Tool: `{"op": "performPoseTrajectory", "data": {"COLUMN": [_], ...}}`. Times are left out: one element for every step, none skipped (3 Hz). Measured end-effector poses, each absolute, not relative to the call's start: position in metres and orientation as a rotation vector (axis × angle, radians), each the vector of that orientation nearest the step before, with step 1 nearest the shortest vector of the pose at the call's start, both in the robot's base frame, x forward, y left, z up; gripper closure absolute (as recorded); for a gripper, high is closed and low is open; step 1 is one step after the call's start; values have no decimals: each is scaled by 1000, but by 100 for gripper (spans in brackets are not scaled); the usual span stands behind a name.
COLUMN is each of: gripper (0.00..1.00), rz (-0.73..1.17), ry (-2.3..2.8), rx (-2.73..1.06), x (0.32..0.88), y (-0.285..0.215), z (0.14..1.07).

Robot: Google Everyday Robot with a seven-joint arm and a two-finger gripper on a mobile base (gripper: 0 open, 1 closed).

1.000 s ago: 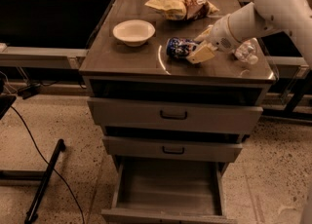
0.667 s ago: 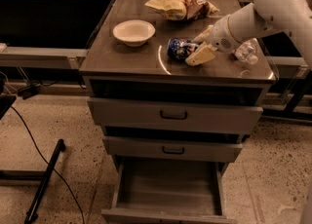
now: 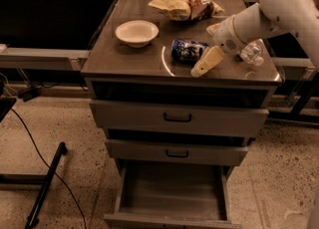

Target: Pick pepsi can from bottom drawer and place on counter

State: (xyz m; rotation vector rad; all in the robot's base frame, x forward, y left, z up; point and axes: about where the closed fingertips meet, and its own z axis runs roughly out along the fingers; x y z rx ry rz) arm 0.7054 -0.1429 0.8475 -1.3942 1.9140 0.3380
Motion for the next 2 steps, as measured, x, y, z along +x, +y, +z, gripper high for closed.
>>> {"op": "performPoseTrajectory", "data": {"gripper": [0, 0], "rz": [251, 173], "ry": [1899, 1878], "rx": [-1452, -1480], "x": [696, 684], "y": [-150, -163], "z": [866, 887]}}
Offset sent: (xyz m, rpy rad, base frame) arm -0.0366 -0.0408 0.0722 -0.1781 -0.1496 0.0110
